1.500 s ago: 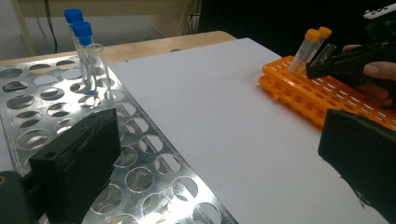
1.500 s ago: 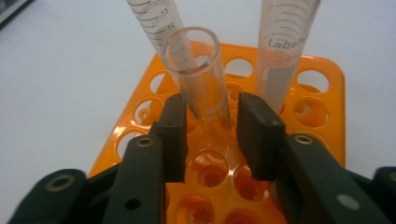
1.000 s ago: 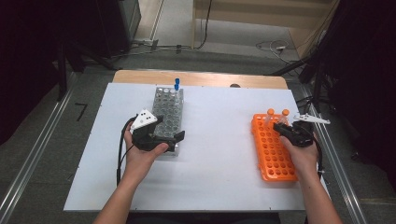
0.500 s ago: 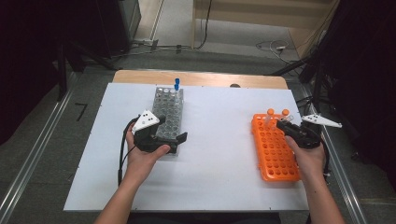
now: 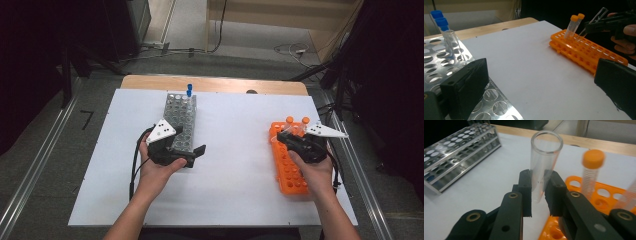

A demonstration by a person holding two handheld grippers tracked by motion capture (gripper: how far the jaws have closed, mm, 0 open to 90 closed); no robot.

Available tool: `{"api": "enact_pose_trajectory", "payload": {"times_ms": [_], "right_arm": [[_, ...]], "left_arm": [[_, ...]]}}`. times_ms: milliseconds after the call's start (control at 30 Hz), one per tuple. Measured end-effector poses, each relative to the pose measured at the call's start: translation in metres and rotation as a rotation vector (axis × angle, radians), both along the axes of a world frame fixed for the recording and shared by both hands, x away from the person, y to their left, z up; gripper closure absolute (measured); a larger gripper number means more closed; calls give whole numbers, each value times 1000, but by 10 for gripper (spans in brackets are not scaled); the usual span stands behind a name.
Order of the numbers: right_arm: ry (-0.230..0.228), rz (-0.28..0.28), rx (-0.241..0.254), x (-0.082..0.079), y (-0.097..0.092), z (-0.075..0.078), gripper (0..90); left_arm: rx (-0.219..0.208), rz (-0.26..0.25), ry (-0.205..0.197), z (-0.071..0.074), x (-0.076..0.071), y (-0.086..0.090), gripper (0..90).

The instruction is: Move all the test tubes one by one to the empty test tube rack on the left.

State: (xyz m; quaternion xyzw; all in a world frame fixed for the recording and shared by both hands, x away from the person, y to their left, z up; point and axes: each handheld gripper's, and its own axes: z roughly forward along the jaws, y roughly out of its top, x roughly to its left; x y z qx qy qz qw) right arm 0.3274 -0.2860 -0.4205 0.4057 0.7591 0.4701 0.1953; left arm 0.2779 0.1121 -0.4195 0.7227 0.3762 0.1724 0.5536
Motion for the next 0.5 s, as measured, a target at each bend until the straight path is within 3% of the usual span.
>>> {"api": "enact_pose_trajectory", "payload": {"times_ms": [500], "right_arm": [[24, 172, -5, -20, 51, -5, 738]], "left_arm": [[14, -60, -7, 1, -7, -21, 0]]}}
